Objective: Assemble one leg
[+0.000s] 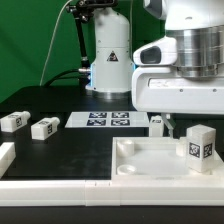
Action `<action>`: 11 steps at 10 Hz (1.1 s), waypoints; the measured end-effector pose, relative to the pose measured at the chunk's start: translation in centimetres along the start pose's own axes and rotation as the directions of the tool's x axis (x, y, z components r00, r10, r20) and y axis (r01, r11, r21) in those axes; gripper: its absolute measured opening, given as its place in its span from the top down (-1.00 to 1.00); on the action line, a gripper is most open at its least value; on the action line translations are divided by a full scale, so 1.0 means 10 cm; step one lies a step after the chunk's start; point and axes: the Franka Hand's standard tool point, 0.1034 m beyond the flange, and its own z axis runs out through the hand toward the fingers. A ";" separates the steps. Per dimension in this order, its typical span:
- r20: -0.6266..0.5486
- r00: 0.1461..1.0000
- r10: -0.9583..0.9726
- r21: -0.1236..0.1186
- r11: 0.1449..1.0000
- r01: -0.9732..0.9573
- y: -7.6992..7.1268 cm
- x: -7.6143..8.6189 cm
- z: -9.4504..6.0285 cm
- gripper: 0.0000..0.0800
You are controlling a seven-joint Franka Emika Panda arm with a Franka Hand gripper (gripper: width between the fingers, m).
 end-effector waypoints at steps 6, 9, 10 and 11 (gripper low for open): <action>0.003 0.857 -0.515 -0.027 0.857 0.515 0.07 0.03 0.00 -0.62; 0.003 0.841 -0.541 -0.027 0.841 0.541 0.07 0.03 0.00 0.02; 0.002 0.846 -0.533 -0.027 0.846 0.533 0.07 0.03 0.00 0.02; 0.002 0.860 -0.510 -0.026 0.860 0.510 0.07 0.03 0.00 0.27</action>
Offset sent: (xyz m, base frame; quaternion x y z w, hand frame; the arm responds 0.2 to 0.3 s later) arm 0.0003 -0.0043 -0.0001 0.0012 0.0004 -0.2541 0.9672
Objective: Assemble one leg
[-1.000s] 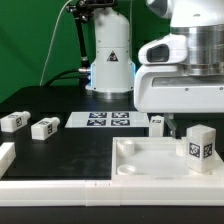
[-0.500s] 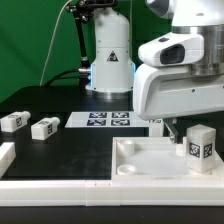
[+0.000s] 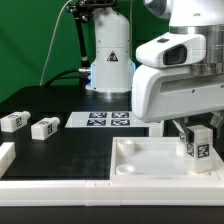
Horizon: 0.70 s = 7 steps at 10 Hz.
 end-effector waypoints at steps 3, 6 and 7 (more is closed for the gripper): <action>-0.029 0.969 0.244 0.012 0.970 -0.243 -0.02 0.01 0.01 0.27; -0.053 0.755 0.653 0.054 0.757 -0.651 0.01 -0.01 0.01 0.27; -0.045 0.655 0.755 0.070 0.656 -0.751 0.02 -0.02 0.01 0.27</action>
Offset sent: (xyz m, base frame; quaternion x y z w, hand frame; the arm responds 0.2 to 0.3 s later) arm -0.0118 0.0004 -0.0034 -0.0229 0.0558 0.4324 0.8996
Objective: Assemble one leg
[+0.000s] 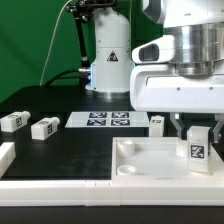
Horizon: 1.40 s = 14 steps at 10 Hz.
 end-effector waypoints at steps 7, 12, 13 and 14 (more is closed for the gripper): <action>0.022 0.897 0.442 0.023 0.897 -0.442 -0.01 0.01 0.00 0.06; 0.027 0.999 -0.039 0.006 0.999 0.039 -0.08 -0.02 -0.03 -0.61; 0.027 0.988 -0.149 -0.004 0.989 0.149 -0.12 -0.02 -0.03 -0.62; 0.022 0.957 -0.289 -0.013 0.957 0.290 -0.14 -0.03 -0.02 -0.62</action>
Offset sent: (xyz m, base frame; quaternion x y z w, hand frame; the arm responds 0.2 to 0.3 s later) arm 0.0036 0.0023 -0.0083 -0.0380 -0.0112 0.2673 0.9628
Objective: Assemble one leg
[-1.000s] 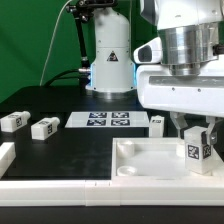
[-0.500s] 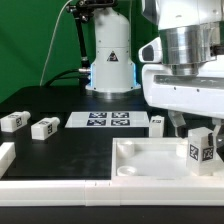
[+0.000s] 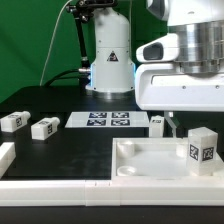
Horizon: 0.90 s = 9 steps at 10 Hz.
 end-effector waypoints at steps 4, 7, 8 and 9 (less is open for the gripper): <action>0.019 0.902 -0.432 -0.034 0.901 0.433 0.09 0.00 0.07 -0.62; 0.022 0.869 -0.495 -0.032 0.868 0.495 0.11 0.01 0.07 -0.56; 0.022 0.869 -0.495 -0.032 0.868 0.495 0.12 0.01 0.07 -0.12; 0.022 0.869 -0.495 -0.032 0.868 0.495 0.12 0.01 0.07 0.28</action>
Offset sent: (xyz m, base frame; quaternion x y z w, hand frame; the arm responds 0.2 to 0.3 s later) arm 0.0070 -0.0091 -0.0056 0.0055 -0.0264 -0.1932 0.9808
